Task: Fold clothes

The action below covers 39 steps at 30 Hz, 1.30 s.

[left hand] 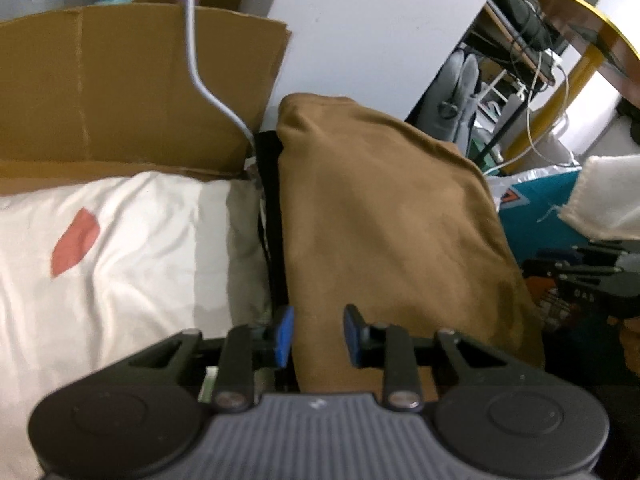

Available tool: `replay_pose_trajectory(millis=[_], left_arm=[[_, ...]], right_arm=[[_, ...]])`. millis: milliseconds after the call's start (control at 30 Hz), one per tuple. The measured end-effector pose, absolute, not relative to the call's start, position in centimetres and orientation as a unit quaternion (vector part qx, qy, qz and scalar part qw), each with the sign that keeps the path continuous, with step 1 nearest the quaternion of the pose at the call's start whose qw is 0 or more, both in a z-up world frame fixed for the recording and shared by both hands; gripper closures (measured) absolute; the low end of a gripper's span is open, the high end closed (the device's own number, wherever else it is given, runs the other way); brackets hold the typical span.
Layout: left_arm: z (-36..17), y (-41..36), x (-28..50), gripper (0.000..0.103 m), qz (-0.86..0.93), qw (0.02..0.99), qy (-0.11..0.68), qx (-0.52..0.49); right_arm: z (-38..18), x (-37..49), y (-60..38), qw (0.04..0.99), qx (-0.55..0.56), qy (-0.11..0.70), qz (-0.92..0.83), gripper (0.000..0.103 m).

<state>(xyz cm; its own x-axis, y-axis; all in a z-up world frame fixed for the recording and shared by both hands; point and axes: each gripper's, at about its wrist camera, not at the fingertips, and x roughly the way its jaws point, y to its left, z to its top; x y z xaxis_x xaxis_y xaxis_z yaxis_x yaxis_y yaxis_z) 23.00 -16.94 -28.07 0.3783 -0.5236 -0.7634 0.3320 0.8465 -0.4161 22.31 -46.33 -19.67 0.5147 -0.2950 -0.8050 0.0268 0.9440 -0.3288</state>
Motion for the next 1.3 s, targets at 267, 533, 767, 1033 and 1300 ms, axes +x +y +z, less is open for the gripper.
replay_pose_trajectory(millis=[267,533,767,1033,1300], left_arm=[[-24.1,-15.2,19.3,0.06,-0.244,0.828,0.499,-0.082],[-19.0,-13.5,16.0,0.033,-0.228,0.845,0.479,-0.068],[-14.4,-10.9,13.7,0.0,-0.222,0.853,0.462,-0.096],[-9.2,-8.4,11.0,0.0,-0.205,0.876,0.429,-0.08],[-5.6,-6.7,8.0,0.0,-0.201,0.889,0.408,-0.051]], right_arm=[[-16.6,19.6,-45.1,0.857,-0.106,0.499,-0.071,0.06],[-12.4,15.8,-43.5,0.875,-0.07,0.476,-0.059,0.019],[-7.6,12.7,-41.3,0.894,-0.018,0.447,-0.034,0.0],[-4.2,9.4,-38.6,0.903,-0.003,0.428,-0.037,0.0],[-1.6,5.7,-36.9,0.911,0.012,0.409,-0.059,0.0]])
